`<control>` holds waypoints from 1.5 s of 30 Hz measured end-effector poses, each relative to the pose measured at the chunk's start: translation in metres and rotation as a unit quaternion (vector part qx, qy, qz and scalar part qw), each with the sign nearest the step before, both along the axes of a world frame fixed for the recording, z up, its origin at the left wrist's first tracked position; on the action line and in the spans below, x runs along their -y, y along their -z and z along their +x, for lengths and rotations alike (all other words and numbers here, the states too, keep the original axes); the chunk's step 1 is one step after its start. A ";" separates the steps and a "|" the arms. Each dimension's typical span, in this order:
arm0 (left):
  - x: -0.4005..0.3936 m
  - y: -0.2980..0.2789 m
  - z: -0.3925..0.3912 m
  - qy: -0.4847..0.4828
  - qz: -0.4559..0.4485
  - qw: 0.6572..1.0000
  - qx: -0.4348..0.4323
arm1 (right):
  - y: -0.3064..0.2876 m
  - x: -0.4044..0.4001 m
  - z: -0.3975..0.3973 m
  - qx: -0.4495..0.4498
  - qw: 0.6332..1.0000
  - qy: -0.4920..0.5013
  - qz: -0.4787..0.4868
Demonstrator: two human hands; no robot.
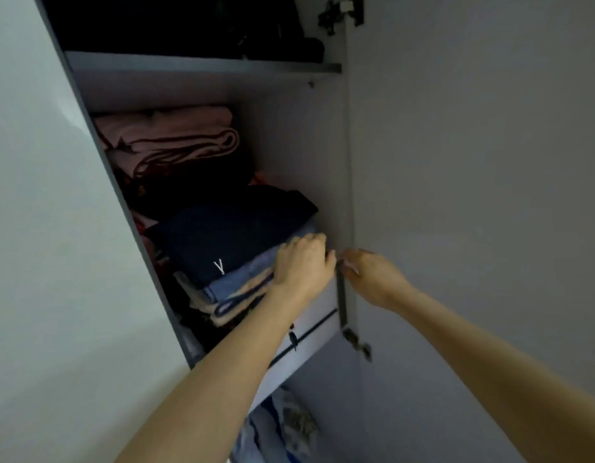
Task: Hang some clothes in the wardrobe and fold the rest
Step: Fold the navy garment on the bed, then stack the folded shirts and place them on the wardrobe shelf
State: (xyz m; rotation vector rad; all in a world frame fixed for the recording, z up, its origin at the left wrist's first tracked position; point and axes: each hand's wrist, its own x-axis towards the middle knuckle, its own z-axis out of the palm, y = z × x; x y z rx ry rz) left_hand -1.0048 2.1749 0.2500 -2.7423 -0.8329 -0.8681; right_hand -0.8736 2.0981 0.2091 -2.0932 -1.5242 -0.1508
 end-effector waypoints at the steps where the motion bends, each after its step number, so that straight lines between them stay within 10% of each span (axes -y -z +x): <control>1: 0.027 0.014 0.002 0.040 -0.013 0.999 -0.023 | 0.017 0.038 -0.008 -0.014 0.998 0.052 -0.039; 10: 0.256 0.151 0.058 0.321 -0.057 0.906 -0.269 | 0.140 0.343 -0.046 -0.160 0.895 0.369 -0.193; 25: 0.715 0.338 0.052 0.593 -0.034 0.635 -0.494 | 0.334 0.772 -0.219 -0.396 0.545 0.730 -0.112; 45: 0.861 0.629 0.109 0.607 -0.066 0.575 -0.545 | 0.607 0.978 -0.157 -0.443 0.413 0.777 -0.175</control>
